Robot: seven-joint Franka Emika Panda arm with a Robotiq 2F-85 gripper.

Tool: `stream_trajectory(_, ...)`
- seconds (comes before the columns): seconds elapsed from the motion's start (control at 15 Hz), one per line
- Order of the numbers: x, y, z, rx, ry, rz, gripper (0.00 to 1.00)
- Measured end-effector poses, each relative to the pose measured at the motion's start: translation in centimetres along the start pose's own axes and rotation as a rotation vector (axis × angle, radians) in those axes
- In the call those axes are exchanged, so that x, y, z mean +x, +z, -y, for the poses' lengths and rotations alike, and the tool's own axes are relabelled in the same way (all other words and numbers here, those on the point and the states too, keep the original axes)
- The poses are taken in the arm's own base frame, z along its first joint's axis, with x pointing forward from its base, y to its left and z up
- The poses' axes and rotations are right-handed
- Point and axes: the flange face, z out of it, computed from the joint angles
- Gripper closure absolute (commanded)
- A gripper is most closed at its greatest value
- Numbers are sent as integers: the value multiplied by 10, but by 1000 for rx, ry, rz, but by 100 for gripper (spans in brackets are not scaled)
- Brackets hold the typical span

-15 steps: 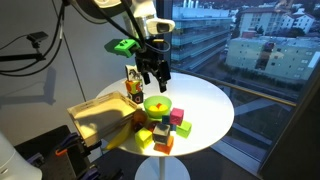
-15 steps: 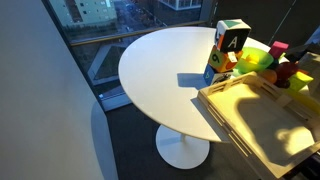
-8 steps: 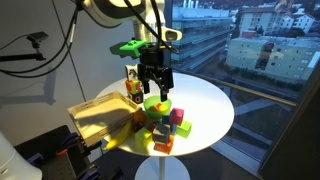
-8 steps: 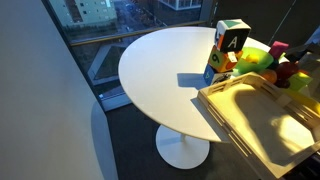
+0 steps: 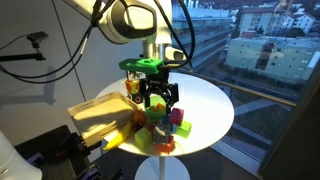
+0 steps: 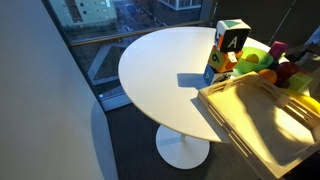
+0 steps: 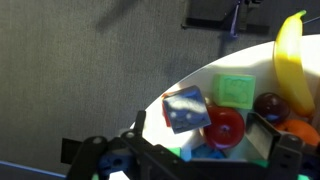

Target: Pick up the gray block and put it in the tray

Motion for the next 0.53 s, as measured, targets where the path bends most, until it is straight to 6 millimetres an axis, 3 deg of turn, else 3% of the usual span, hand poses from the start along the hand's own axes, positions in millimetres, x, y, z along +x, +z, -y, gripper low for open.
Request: stream_trajectory(0.53, 15, 29, -8, -12, -219, -21, 0)
